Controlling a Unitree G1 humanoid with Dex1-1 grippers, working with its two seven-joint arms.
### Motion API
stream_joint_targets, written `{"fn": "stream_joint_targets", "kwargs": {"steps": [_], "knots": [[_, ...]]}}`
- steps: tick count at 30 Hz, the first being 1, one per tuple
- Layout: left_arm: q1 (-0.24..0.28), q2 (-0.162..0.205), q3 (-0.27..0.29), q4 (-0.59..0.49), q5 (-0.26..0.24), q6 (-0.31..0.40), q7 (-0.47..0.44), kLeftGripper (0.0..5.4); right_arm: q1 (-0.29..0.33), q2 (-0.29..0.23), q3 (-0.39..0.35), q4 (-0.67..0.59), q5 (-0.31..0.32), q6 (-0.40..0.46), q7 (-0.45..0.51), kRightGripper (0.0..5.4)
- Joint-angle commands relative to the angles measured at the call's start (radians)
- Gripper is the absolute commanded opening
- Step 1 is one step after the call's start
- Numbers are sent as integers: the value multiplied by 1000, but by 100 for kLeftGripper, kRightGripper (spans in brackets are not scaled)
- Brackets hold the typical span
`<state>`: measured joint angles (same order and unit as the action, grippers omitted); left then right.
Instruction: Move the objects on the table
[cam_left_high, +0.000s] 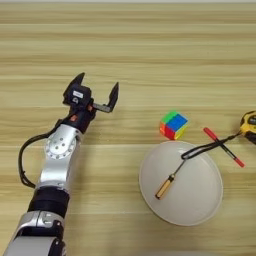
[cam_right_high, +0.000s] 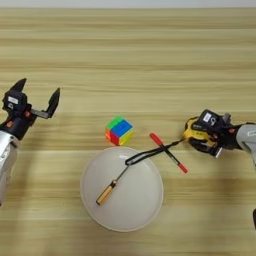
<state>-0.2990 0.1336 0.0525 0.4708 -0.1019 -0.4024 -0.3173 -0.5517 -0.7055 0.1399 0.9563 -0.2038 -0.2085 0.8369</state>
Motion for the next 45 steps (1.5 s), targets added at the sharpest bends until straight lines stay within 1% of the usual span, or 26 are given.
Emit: {"fn": "stream_joint_targets", "kwargs": {"steps": [1, 4, 9, 18, 26, 27, 29, 33, 43, 45], "knots": [[-9, 7, -1, 0, 5, -9, -1, 540, -34, 8, 34, 35, -45, -18, -42, 430], [-9, 8, 0, 0, 4, -9, -1, 540, -39, 18, 57, 56, -73, -23, -68, 430], [-9, 8, 0, 3, 4, -10, -2, 540, -46, 33, 83, 82, -100, -29, -93, 430], [-10, 9, 1, 5, 3, -12, -3, 540, -49, 58, 98, 100, -111, -31, -98, 430], [-9, 11, 2, 6, 2, -13, -5, 540, -50, 70, 103, 122, -111, -31, -92, 430], [-9, 11, 2, 6, 2, -13, -5, 540, -50, 71, 103, 123, -110, -30, -91, 467], [-9, 11, 2, 6, 2, -13, -5, 540, -50, 72, 103, 127, -110, -31, -90, 497], [-9, 10, 2, 6, 2, -13, -4, 540, -52, 73, 100, 131, -109, -34, -96, 537], [-10, 8, 0, 5, 4, -12, -1, 540, -75, 65, 63, 104, -82, -54, -115, 537], [-10, 7, -1, 5, 5, -12, -1, 540, -78, 59, 66, 93, -91, -58, -130, 537]]}}
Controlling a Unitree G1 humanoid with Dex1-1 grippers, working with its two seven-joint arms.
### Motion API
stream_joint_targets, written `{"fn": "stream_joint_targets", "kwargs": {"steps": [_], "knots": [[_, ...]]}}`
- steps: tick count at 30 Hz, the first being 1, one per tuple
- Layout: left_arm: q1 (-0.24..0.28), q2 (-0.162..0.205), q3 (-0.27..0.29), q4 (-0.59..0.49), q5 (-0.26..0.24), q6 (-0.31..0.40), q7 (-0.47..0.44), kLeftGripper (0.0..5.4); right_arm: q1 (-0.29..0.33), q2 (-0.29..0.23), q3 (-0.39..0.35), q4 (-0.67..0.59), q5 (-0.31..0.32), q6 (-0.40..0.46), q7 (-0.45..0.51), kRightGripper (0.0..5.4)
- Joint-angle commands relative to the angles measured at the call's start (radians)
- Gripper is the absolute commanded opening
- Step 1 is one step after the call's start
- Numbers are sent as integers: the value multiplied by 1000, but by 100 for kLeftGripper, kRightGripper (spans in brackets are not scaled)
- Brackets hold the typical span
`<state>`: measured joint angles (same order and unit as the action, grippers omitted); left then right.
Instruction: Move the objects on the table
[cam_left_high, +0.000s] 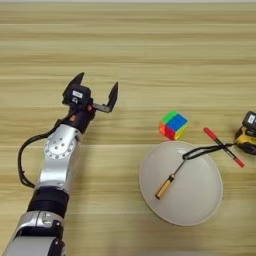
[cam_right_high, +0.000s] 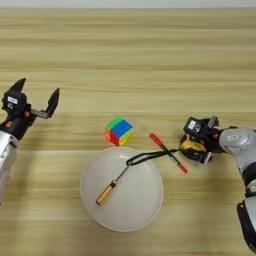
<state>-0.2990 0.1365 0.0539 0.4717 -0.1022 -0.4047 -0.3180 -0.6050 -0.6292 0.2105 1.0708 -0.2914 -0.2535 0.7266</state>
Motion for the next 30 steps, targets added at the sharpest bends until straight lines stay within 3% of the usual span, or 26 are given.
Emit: {"fn": "stream_joint_targets", "kwargs": {"steps": [1, 8, 21, 30], "knots": [[-10, 4, -2, 4, 5, -9, 0, 540, -26, -19, -10, -30, 4, -15, -14, 537], [-11, 6, -3, 5, 6, -9, -1, 540, 15, -33, -49, -206, 71, -6, 54, 537], [-8, 18, -9, 14, 16, -15, -12, 540, 136, -15, -124, -610, 268, 156, 166, 537], [-8, 21, -50, 35, 41, -35, -47, 540, 180, 10, -115, -757, 319, 239, 164, 537]]}}
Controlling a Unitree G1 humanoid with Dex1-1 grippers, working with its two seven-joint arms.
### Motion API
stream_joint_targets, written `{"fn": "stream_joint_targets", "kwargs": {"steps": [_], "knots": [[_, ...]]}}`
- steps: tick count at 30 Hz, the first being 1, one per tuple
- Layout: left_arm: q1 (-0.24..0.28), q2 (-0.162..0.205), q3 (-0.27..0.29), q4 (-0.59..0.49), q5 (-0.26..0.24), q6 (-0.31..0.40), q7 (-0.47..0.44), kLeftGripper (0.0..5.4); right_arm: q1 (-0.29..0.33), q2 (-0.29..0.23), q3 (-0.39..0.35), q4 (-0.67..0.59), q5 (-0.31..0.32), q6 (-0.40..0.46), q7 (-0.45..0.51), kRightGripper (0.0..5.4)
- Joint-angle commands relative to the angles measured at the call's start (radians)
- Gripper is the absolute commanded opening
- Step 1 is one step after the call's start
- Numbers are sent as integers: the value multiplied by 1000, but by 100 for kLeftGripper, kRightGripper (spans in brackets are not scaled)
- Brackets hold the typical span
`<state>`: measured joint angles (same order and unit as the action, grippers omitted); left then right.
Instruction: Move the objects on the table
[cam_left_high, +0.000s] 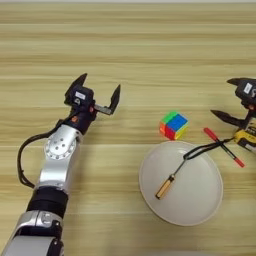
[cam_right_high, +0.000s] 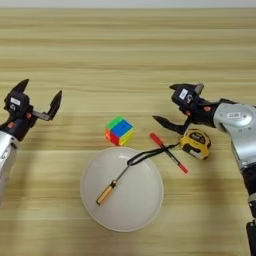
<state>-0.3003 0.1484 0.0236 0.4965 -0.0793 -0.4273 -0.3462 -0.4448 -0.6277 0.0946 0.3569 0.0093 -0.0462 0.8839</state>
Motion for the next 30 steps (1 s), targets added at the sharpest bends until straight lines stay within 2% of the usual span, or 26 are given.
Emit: {"fn": "stream_joint_targets", "kwargs": {"steps": [1, 8, 18, 30], "knots": [[-6, 8, -26, 10, 18, -12, -27, 540, 25, 13, 0, -54, 24, 39, 7, 537], [-17, -4, -68, -4, 16, 10, -73, 540, 41, 26, 2, -104, 38, 72, 0, 537], [-94, -36, -145, 14, 45, 44, -120, 540, 50, 44, 9, -160, 44, 107, -3, 537], [-173, -90, -217, 122, 76, 124, -152, 540, 37, 71, 0, -236, 55, 166, -38, 537]]}}
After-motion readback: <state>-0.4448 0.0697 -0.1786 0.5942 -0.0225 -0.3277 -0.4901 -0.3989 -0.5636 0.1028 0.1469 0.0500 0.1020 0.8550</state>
